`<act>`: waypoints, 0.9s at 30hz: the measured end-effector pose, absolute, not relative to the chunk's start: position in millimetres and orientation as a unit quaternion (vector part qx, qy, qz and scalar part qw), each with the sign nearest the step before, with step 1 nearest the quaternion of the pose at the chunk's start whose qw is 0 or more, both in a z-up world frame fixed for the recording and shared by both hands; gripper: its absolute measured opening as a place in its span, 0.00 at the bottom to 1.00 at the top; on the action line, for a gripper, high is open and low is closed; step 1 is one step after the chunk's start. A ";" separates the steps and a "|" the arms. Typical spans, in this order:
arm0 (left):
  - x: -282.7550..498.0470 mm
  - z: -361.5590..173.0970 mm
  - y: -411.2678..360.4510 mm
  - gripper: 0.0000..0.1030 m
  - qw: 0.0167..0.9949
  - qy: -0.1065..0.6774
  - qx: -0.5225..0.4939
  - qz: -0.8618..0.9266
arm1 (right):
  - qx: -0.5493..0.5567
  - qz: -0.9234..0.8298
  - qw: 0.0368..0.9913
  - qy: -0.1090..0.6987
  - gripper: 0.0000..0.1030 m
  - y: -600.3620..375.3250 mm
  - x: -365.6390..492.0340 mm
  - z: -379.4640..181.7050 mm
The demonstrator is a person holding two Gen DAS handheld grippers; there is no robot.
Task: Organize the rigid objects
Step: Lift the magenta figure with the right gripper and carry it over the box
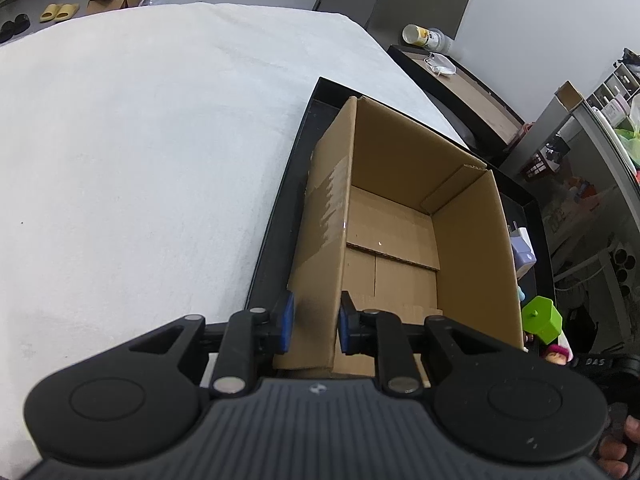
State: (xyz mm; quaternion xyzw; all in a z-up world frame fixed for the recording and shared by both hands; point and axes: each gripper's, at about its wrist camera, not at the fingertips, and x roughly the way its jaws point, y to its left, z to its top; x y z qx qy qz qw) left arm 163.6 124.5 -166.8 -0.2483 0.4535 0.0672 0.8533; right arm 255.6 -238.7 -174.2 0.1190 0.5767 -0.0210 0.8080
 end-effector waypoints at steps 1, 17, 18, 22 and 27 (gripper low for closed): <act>164.0 -167.0 124.5 0.19 0.853 0.454 -0.248 0.068 | 0.114 -0.020 0.811 0.573 0.32 -237.4 254.1 -170.5; 165.0 -168.9 122.2 0.19 0.855 0.455 -0.242 0.068 | 0.067 0.031 0.852 0.518 0.32 -206.1 250.5 -111.2; 164.7 -168.7 122.5 0.19 0.855 0.454 -0.242 0.068 | 0.064 0.034 0.854 0.515 0.32 -203.5 249.8 -108.4; 164.6 -168.6 122.8 0.19 0.855 0.454 -0.242 0.067 | 0.054 0.053 0.862 0.501 0.32 -187.8 251.7 -94.7; 165.0 -168.7 121.6 0.19 0.857 0.450 -0.242 0.061 | 0.039 0.074 0.869 0.488 0.32 -166.4 252.9 -82.7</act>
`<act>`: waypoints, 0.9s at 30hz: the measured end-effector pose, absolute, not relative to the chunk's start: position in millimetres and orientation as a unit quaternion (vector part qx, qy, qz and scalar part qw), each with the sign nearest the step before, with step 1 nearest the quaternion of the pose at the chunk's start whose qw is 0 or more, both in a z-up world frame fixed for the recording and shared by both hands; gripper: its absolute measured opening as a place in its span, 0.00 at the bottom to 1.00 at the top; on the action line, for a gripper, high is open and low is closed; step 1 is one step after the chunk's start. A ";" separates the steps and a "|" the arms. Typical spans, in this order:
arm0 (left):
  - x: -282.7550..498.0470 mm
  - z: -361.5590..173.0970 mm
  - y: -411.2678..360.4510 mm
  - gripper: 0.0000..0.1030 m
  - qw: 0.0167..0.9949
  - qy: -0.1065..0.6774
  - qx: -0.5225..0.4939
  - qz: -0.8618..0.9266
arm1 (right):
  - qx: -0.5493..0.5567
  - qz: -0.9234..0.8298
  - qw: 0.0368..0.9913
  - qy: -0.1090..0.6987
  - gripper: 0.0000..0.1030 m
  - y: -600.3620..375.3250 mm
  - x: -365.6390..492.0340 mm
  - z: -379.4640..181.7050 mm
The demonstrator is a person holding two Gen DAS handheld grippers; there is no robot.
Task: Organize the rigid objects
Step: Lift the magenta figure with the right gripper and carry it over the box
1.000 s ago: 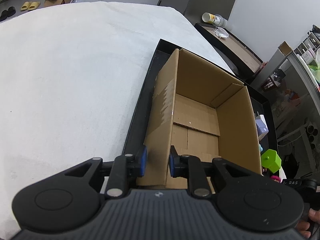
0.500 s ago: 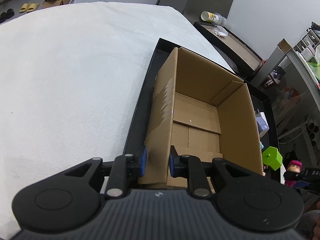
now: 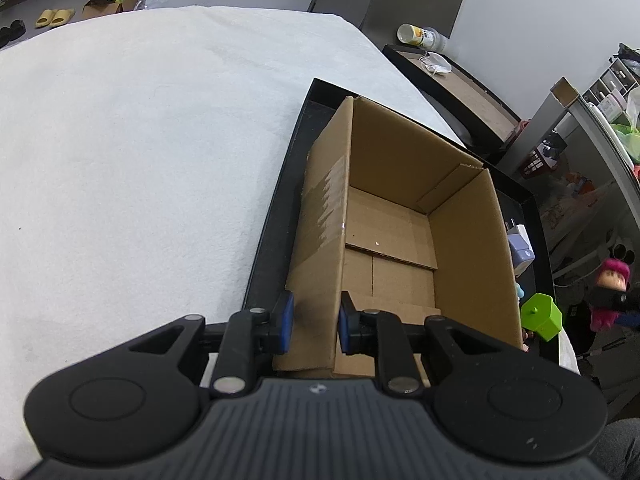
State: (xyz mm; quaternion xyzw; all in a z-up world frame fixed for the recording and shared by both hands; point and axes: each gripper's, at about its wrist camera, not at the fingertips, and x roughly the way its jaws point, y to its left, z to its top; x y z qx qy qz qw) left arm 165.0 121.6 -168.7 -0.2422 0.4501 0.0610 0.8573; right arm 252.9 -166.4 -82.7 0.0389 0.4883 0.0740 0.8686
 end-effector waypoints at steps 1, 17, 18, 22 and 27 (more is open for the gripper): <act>164.7 -168.7 122.1 0.19 0.858 0.449 -0.241 0.060 | 0.036 0.077 0.870 0.486 0.32 -163.0 253.5 -80.9; 164.1 -170.2 129.2 0.19 0.860 0.440 -0.253 0.059 | -0.010 0.130 0.872 0.472 0.32 -97.0 261.5 -75.3; 164.1 -170.1 129.4 0.19 0.859 0.439 -0.255 0.059 | -0.012 0.132 0.871 0.473 0.32 -93.4 262.0 -75.7; 163.4 -170.7 131.4 0.19 0.858 0.439 -0.261 0.058 | -0.021 0.141 0.870 0.473 0.32 -79.2 263.8 -77.7; 163.3 -170.7 131.8 0.19 0.858 0.437 -0.265 0.057 | -0.030 0.150 0.868 0.473 0.32 -63.9 267.1 -80.6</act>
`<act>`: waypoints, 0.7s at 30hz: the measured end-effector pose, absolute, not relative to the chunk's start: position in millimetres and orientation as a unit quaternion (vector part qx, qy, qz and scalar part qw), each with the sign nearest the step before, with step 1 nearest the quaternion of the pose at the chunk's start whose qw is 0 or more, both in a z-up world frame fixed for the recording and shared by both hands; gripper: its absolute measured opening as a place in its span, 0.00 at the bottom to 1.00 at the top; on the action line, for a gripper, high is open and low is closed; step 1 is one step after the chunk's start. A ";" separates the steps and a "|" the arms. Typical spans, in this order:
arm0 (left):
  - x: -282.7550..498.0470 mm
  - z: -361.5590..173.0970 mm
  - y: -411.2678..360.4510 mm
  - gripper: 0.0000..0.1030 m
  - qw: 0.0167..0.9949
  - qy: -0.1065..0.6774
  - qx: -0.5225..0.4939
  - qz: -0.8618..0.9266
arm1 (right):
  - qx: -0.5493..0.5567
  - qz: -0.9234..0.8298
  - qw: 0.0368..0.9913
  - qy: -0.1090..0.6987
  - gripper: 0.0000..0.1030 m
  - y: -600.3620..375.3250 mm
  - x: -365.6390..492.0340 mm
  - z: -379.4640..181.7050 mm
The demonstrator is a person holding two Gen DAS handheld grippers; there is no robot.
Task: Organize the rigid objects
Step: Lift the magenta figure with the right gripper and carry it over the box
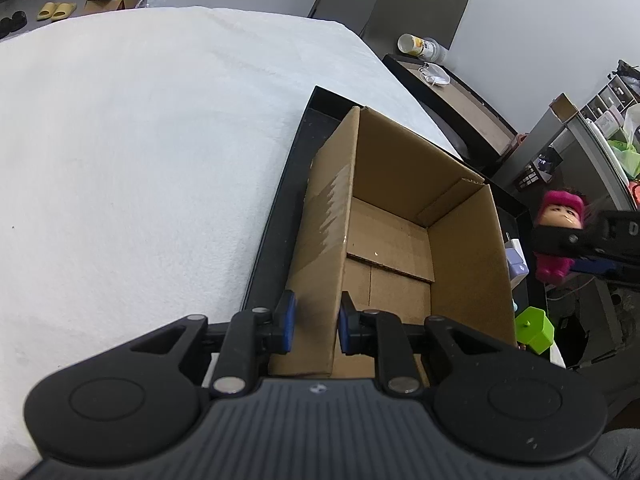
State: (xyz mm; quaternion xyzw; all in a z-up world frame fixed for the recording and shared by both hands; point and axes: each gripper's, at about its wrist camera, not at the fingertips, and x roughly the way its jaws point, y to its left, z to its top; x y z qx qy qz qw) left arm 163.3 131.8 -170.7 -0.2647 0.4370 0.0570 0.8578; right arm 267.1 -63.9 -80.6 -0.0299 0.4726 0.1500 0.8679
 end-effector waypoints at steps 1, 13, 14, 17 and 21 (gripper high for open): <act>163.2 -170.8 132.1 0.19 0.858 0.437 -0.266 0.056 | -0.033 0.152 0.868 0.472 0.32 -60.1 267.9 -81.8; 164.4 -175.1 138.6 0.19 0.855 0.433 -0.282 0.043 | -0.062 0.164 0.857 0.484 0.32 -20.1 276.2 -100.6; 164.3 -175.5 139.6 0.19 0.854 0.433 -0.285 0.042 | -0.064 0.165 0.857 0.483 0.32 -17.0 276.5 -101.2; 163.9 -177.2 143.3 0.20 0.852 0.431 -0.295 0.039 | -0.070 0.170 0.857 0.481 0.32 -6.8 278.1 -102.0; 161.3 -178.2 146.8 0.20 0.850 0.429 -0.304 0.038 | -0.074 0.187 0.860 0.469 0.33 5.1 278.8 -96.1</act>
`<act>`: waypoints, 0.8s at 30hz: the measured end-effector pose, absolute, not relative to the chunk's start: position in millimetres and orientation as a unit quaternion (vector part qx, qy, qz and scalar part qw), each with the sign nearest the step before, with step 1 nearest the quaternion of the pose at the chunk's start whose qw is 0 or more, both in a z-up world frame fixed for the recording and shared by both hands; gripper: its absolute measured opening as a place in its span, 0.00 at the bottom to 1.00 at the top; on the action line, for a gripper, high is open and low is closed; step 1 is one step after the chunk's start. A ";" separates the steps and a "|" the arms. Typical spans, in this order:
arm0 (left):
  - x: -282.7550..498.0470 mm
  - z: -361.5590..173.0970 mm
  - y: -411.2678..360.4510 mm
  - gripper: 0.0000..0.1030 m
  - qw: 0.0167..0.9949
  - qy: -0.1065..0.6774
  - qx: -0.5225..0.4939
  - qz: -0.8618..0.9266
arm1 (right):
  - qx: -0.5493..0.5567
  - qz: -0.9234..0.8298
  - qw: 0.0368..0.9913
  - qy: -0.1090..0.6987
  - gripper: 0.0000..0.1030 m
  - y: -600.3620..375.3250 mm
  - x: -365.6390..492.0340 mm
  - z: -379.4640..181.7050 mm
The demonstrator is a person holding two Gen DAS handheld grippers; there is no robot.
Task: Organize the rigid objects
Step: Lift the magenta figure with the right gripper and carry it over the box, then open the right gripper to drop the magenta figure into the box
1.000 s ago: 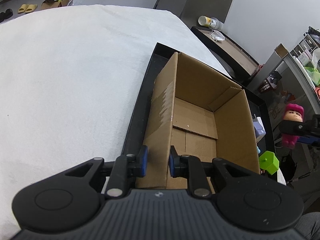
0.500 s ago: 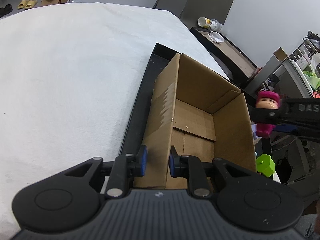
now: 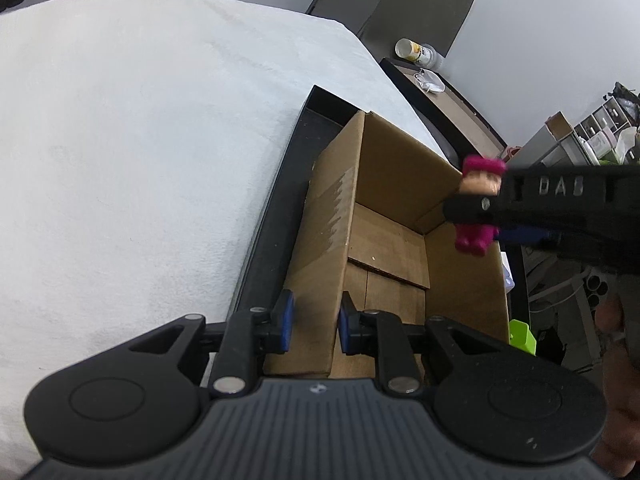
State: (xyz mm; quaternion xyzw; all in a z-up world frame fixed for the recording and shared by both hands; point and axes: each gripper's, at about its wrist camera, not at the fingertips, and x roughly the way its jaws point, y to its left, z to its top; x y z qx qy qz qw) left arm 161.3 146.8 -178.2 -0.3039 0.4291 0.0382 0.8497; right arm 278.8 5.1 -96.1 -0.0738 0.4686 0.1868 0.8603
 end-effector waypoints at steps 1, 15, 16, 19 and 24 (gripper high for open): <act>161.0 -178.0 146.9 0.20 0.850 0.429 -0.304 0.038 | -0.074 0.192 0.862 0.463 0.34 7.9 278.2 -94.0; 160.9 -173.9 145.3 0.20 0.851 0.430 -0.298 0.039 | -0.103 0.179 0.875 0.438 0.83 -6.8 266.1 -77.8; 161.4 -174.1 144.7 0.20 0.852 0.430 -0.297 0.040 | -0.103 0.177 0.875 0.439 0.83 -10.3 265.5 -78.1; 162.1 -173.5 143.5 0.20 0.853 0.430 -0.293 0.042 | -0.096 0.172 0.875 0.442 0.83 -23.9 262.5 -77.8; 162.3 -172.2 142.5 0.20 0.855 0.428 -0.290 0.052 | -0.079 0.167 0.876 0.446 0.82 -49.7 256.4 -75.3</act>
